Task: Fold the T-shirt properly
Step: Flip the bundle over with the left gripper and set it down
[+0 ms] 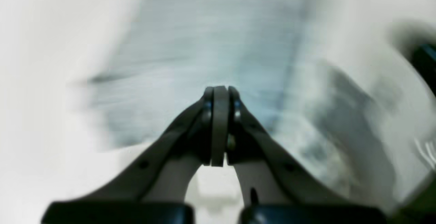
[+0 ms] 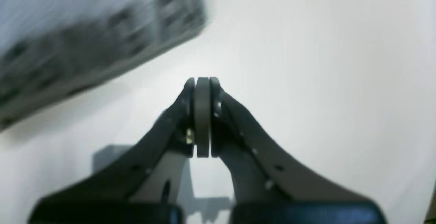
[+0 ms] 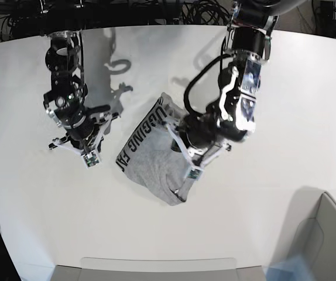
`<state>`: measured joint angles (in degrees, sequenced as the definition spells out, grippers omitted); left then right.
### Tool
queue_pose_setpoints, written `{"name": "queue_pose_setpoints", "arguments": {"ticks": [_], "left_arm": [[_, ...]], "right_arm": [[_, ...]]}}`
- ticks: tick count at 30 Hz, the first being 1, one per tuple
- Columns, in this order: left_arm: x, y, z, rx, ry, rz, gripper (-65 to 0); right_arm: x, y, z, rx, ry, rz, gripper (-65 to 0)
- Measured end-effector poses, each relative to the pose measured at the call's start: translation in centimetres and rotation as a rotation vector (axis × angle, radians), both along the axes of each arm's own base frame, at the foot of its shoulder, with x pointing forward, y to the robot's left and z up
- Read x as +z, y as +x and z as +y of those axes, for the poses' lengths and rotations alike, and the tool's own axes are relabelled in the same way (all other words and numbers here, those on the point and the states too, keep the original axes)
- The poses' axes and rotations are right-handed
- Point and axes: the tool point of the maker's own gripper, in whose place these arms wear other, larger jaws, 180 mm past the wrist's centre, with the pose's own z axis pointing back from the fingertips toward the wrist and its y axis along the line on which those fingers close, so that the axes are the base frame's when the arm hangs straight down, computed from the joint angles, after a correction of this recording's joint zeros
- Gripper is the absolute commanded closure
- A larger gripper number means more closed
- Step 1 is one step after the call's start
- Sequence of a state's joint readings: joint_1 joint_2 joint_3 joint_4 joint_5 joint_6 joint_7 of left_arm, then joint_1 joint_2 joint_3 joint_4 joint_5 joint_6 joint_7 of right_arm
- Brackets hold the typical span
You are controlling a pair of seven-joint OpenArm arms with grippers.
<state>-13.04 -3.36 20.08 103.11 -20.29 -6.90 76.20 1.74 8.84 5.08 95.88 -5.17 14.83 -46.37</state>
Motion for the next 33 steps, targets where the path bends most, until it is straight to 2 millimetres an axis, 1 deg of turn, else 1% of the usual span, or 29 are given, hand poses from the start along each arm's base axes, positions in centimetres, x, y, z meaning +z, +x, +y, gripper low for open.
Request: {"name": "queue_pose_setpoints", "arguments": {"ticks": [1,2,3,5,7,10,13,16,18,19,20,21,23,25,26,27,28,29,31,33], "left_arm": [[0.6,-1.5,-1.7,-0.061,-0.018,-0.012,0.0],[0.9,-2.8,-2.8,-0.106,-0.018,-0.027,0.0],[0.8,-3.9,-3.8,-0.148,-0.016,-0.023,0.0],[0.1,-5.5,-5.6,-0.223,0.006,-0.011,0.0],[-1.2,-7.0,-7.3,-0.293,0.023,0.023,0.0],[-4.4,-8.1,-7.9,-0.330,0.069,0.108,0.0],[-7.1,-7.7,-7.6,-0.296,0.085,0.138,0.0],[-8.9,-7.1,-7.6,-0.265,0.078,0.162,0.0],[-9.3,-6.0,-6.5,-0.203,0.049,0.194,0.0],[-9.2,-4.9,-5.2,-0.137,0.031,0.198,0.0],[-8.9,-3.4,-3.3,-0.060,0.013,0.194,0.0],[-8.6,-1.9,-1.1,0.025,-0.005,0.187,0.0],[-7.7,1.1,4.4,0.223,-0.043,0.158,0.0],[-7.1,2.7,8.9,0.376,-0.074,0.136,0.0],[-7.0,3.0,11.1,0.441,-0.070,0.133,0.0],[-6.9,3.2,12.1,0.470,-0.073,0.130,0.0],[-6.8,3.2,12.5,0.483,-0.078,0.130,0.0],[-6.8,3.2,12.5,0.483,-0.077,0.131,0.0],[-6.7,3.1,11.4,0.461,-0.104,0.144,0.0],[-5.8,3.1,10.7,0.448,-0.120,0.121,0.0]], "right_arm": [[-0.3,0.5,-1.1,-0.028,-0.016,0.009,0.0],[-0.6,0.8,-2.1,-0.060,-0.014,0.020,0.0],[-1.0,0.9,-3.0,-0.085,-0.017,0.034,0.0],[-1.6,0.8,-4.2,-0.121,-0.008,0.053,0.0],[-1.6,0.7,-4.9,-0.161,0.023,0.054,0.0],[-1.0,0.8,-6.0,-0.227,0.062,0.026,0.0],[-1.3,0.3,-7.1,-0.257,0.059,0.033,0.0],[-2.7,-1.2,-7.5,-0.260,0.045,0.074,0.0],[-3.4,-2.0,-7.6,-0.264,0.040,0.097,0.0],[-3.4,-2.2,-7.6,-0.263,0.040,0.097,0.0],[-3.3,-2.3,-7.5,-0.260,0.041,0.091,0.0],[-3.1,-2.6,-7.4,-0.254,0.040,0.085,0.0],[-3.0,-3.3,-7.5,-0.252,0.029,0.084,0.0],[-3.2,-3.9,-7.3,-0.247,0.026,0.090,0.0],[-3.4,-4.2,-7.2,-0.245,0.029,0.097,0.0],[-3.5,-4.4,-7.2,-0.245,0.028,0.101,0.0],[-3.6,-4.6,-7.3,-0.246,0.022,0.104,0.0],[-3.7,-4.7,-7.3,-0.246,0.022,0.105,0.0],[-3.7,-4.9,-7.5,-0.245,0.017,0.108,0.0],[-3.8,-5.2,-8.1,-0.245,0.000,0.114,0.0]]}}
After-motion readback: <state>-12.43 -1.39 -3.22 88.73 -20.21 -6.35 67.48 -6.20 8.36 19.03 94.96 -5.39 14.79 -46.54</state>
